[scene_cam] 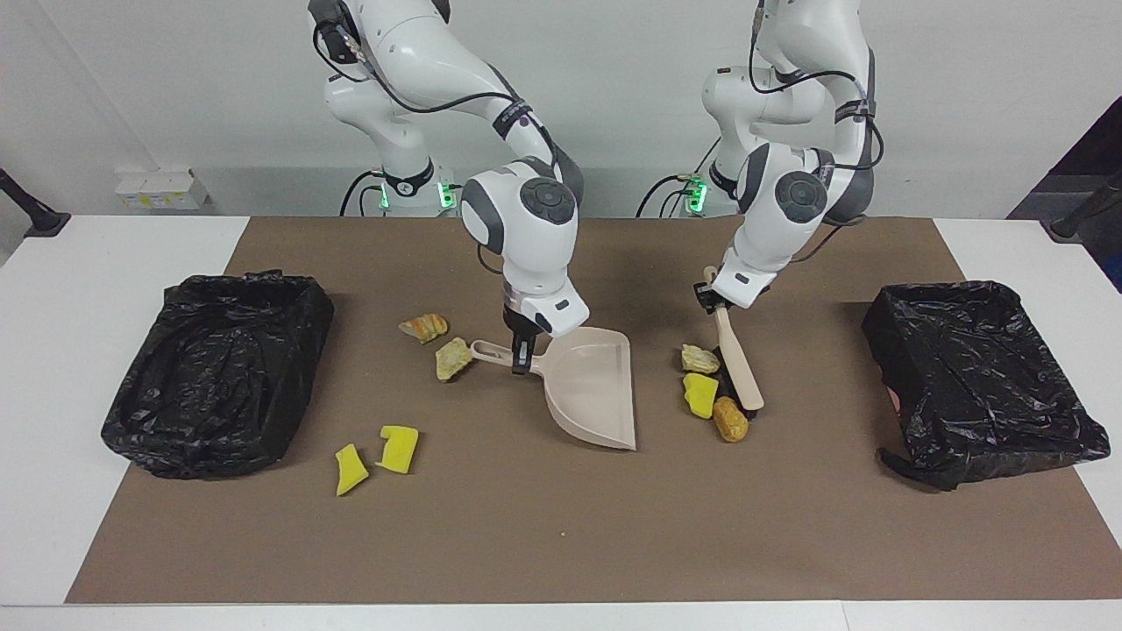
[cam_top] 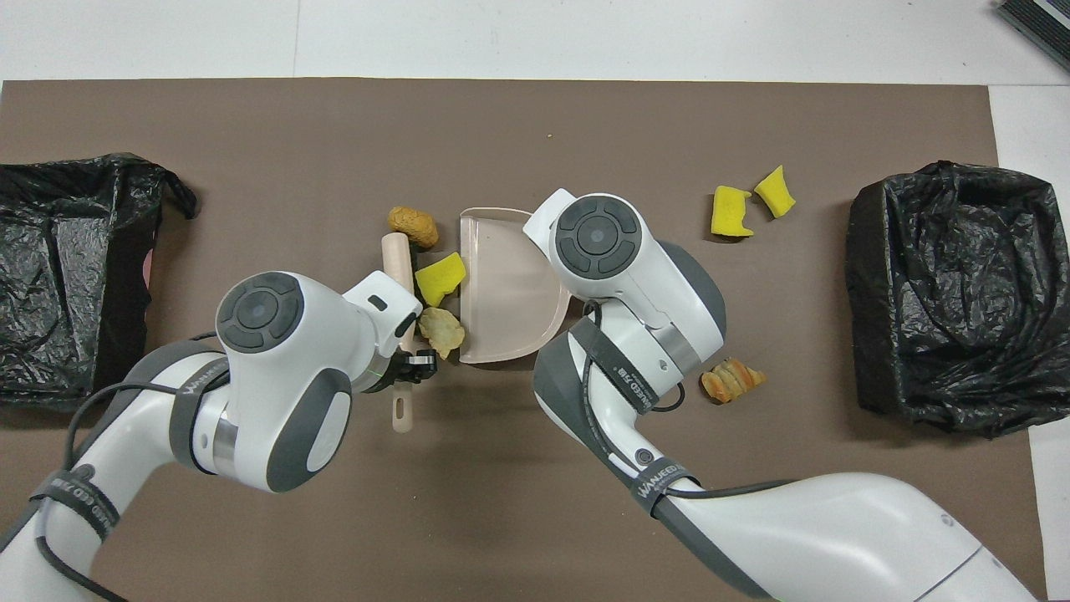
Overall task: Sweep and dump trash in bin
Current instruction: 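Sweep remaining bread into the dustpan with the brush, left gripper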
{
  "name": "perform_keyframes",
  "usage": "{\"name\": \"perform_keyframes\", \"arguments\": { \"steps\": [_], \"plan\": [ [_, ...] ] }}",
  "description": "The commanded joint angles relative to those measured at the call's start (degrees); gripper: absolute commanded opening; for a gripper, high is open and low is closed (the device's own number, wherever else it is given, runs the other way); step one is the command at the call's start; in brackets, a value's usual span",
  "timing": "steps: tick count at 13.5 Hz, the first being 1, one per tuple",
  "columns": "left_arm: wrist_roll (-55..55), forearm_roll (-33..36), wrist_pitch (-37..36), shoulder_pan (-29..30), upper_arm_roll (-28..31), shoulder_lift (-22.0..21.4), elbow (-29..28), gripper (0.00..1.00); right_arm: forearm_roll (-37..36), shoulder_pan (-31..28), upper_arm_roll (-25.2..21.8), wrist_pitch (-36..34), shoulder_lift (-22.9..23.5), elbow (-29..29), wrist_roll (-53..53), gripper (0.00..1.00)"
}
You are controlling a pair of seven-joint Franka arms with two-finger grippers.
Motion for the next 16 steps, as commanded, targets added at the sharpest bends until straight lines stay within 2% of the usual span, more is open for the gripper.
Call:
{"name": "perform_keyframes", "arguments": {
  "steps": [1, 3, 4, 6, 8, 11, 13, 16],
  "plan": [
    [1.7, -2.6, 0.7, -3.6, 0.9, 1.4, 2.7, 0.0, -0.3, -0.4, 0.4, 2.4, 0.3, -0.4, -0.8, 0.0],
    [1.9, -2.6, -0.6, -4.9, 0.9, 1.7, 5.6, 0.0, -0.3, -0.4, 0.4, 2.5, 0.3, -0.4, -0.7, 0.0],
    [3.1, -2.6, -2.4, -4.6, 0.9, 0.5, 6.2, 0.0, -0.3, -0.4, 0.4, 2.6, 0.3, -0.3, -0.7, 0.0],
    [7.8, -1.5, -10.8, -3.2, 1.6, -1.3, 10.1, 0.0, -0.4, -0.5, 0.4, 2.6, 0.3, 0.0, -0.7, 0.0],
    [10.0, 4.2, -11.6, 0.4, 1.7, 0.2, 12.8, 0.0, -0.4, -0.5, 0.4, 2.6, 0.3, 0.0, -0.7, 0.0],
    [17.0, 11.0, -10.8, 6.0, 1.8, 4.2, 16.8, 0.0, -0.4, -0.5, 0.5, 2.7, 0.3, 0.0, -0.6, 0.0],
    [19.0, 16.1, -10.0, 9.4, 1.7, 9.9, 20.8, 0.0, -0.3, -0.5, 0.4, 3.6, 0.3, -0.1, -0.6, 0.0],
    [23.6, 16.1, -5.4, 10.1, 1.7, 14.4, 22.4, 0.0, 0.7, -1.1, 0.4, 2.4, 0.4, -0.3, -0.9, 0.0]
  ]
}}
